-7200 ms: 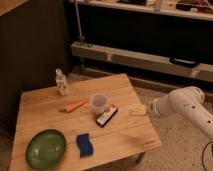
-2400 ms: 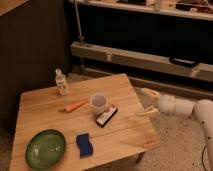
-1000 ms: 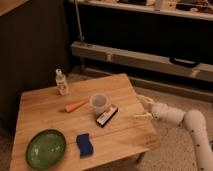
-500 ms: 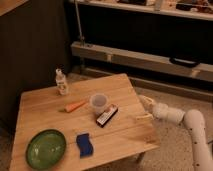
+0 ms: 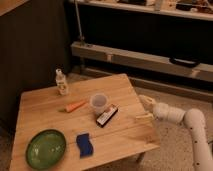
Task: Place the eraser on the white sponge
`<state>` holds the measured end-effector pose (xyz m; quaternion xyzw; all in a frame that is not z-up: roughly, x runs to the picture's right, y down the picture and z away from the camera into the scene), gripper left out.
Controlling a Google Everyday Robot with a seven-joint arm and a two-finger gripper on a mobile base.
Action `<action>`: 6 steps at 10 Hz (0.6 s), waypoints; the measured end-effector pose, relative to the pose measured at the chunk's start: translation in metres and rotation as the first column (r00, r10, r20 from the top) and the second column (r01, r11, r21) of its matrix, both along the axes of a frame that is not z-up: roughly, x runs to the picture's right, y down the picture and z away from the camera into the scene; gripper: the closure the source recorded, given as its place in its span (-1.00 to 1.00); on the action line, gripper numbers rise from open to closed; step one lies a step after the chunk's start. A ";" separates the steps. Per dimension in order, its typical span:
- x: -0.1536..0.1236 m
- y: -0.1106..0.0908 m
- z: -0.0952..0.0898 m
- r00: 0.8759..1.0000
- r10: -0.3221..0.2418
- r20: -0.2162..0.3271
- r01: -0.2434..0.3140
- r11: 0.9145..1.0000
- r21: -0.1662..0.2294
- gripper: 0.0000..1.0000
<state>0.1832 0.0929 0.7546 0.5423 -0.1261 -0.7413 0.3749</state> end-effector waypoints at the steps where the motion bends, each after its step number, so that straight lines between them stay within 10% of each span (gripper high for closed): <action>1: -0.004 -0.008 -0.001 0.999 -0.040 -0.021 0.040 0.999 0.013 -0.60; 4: -0.015 -0.042 -0.008 0.982 -0.154 -0.106 0.160 0.986 0.049 -0.60; 6: -0.027 -0.071 -0.008 0.928 -0.294 -0.230 0.314 0.948 0.058 -0.60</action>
